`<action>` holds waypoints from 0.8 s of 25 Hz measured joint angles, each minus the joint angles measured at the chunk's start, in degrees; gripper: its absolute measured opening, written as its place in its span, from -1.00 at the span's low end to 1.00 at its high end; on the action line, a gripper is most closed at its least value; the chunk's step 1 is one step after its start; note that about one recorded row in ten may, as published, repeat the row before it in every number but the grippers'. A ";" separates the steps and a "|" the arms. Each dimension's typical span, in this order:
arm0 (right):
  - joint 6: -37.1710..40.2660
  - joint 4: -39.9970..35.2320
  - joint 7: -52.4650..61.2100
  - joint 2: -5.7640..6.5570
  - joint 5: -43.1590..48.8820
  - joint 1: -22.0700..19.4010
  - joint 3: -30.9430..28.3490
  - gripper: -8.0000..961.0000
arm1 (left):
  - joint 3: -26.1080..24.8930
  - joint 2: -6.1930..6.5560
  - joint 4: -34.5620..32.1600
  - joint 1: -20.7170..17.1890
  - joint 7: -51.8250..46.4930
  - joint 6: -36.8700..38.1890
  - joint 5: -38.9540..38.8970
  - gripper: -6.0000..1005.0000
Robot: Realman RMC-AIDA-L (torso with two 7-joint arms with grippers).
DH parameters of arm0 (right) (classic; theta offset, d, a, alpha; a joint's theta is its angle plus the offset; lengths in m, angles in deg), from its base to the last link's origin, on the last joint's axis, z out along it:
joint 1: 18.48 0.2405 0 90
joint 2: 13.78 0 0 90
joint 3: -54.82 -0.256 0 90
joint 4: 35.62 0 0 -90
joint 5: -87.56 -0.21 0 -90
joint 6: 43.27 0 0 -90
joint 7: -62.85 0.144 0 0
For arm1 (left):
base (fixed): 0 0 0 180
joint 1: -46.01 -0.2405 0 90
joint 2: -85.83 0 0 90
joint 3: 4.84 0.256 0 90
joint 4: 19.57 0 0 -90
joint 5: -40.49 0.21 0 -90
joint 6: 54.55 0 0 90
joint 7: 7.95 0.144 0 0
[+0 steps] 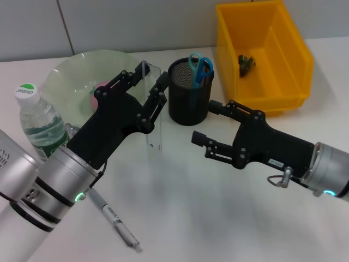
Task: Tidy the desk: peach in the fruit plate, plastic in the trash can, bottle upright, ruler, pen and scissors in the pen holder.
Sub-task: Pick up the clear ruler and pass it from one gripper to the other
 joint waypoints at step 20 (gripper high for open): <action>-3.31 19.99 -13.66 -0.27 -1.24 6.80 -8.41 0.61 | 3.04 0.00 -2.35 -0.60 4.92 -1.76 -4.65 -0.20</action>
